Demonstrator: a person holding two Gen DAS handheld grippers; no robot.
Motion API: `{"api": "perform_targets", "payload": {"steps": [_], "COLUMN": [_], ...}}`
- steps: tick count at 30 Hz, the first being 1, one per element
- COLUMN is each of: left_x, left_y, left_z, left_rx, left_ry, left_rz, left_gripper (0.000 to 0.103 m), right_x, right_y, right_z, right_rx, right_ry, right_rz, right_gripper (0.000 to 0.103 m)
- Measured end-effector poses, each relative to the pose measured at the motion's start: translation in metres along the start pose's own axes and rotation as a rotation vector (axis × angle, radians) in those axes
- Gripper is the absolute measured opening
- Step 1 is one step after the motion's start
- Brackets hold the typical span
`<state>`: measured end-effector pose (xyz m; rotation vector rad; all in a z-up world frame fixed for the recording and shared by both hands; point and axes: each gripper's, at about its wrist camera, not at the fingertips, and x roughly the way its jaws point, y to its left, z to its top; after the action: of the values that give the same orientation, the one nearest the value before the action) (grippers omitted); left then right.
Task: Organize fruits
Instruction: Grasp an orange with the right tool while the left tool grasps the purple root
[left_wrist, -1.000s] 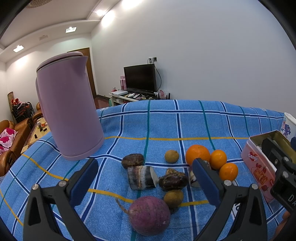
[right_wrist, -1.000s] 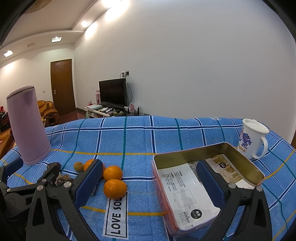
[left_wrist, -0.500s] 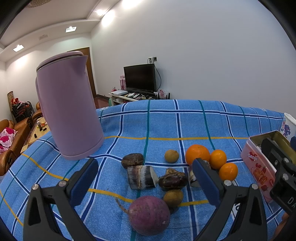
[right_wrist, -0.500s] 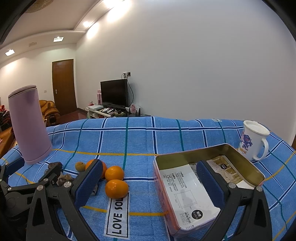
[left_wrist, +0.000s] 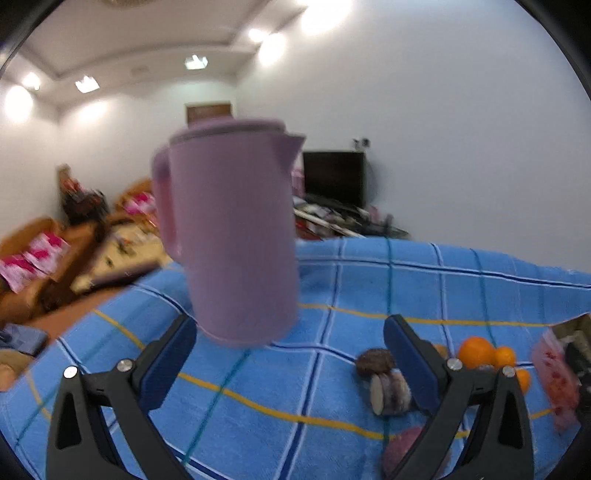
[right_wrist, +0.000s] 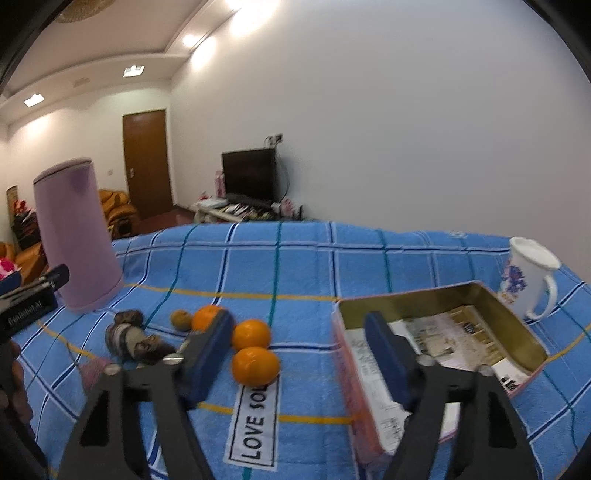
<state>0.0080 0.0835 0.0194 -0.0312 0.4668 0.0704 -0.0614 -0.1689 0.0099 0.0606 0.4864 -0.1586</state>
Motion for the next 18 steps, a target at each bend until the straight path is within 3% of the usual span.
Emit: {"api": "perform_targets", "payload": {"steps": [2,5,9,12,18], "left_x": [0.001,0.004,0.008,0.003,0.000], "left_y": [0.005,0.001,-0.027,-0.047,-0.063], "left_z": [-0.001,-0.004,-0.015,-0.025,-0.035], "left_rx": [-0.034,-0.046,0.064,0.165,0.239], "left_ry": [0.045,0.128,0.240,0.268,0.324], "left_rz": [-0.077,-0.219,-0.352,-0.374,-0.401], "left_gripper": [0.102,0.096,0.087,0.087,0.086], "right_x": [0.004,0.006,0.012,0.023,0.032], "right_y": [0.001,0.001,-0.002,-0.002,0.006], "right_z": [-0.001,-0.002,-0.002,-0.005,-0.008], "right_rx": [0.003,0.010,0.009,0.003,-0.024], "right_ry": [0.029,0.047,0.085,0.141,0.189], "right_rz": [0.027,0.043,0.059,0.080,0.136], "right_gripper": [0.057,0.056,0.057,0.057,0.057]}}
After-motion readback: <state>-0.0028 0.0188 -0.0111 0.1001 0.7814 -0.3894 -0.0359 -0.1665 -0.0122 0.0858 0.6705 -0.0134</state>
